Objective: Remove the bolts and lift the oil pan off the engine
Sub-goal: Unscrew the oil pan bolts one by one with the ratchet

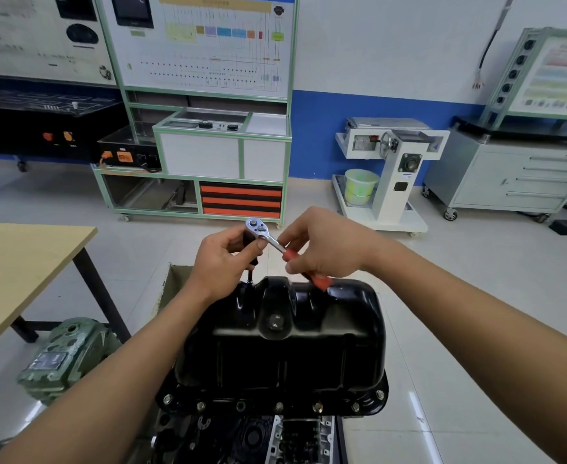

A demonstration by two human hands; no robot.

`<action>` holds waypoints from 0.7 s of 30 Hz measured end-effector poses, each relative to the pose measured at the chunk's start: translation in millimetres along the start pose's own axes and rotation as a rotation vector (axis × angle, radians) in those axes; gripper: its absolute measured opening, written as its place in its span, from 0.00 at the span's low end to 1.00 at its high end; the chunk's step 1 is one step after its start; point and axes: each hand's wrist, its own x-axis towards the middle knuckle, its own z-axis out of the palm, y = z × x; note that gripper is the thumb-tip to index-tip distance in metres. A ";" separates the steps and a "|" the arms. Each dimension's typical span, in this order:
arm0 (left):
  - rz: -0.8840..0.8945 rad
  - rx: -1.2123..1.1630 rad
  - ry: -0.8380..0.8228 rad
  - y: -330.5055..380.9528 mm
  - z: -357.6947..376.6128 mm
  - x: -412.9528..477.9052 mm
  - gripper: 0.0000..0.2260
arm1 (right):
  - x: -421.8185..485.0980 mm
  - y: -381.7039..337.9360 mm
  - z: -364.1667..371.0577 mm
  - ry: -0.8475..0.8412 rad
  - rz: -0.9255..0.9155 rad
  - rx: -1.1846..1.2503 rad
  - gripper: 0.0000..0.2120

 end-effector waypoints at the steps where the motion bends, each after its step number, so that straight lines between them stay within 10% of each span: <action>1: -0.004 0.002 -0.010 0.4 -0.3 -0.3 0.06 | 2.2 0.5 -3.5 0.021 -0.005 -0.078 0.11; 14: -0.041 -0.035 -0.071 2.1 -2.2 -1.1 0.07 | 31.9 13.2 5.0 0.238 -0.023 -0.370 0.31; 21: -0.033 -0.009 -0.006 1.2 0.3 0.1 0.06 | 20.1 8.3 3.7 0.248 0.012 -0.459 0.18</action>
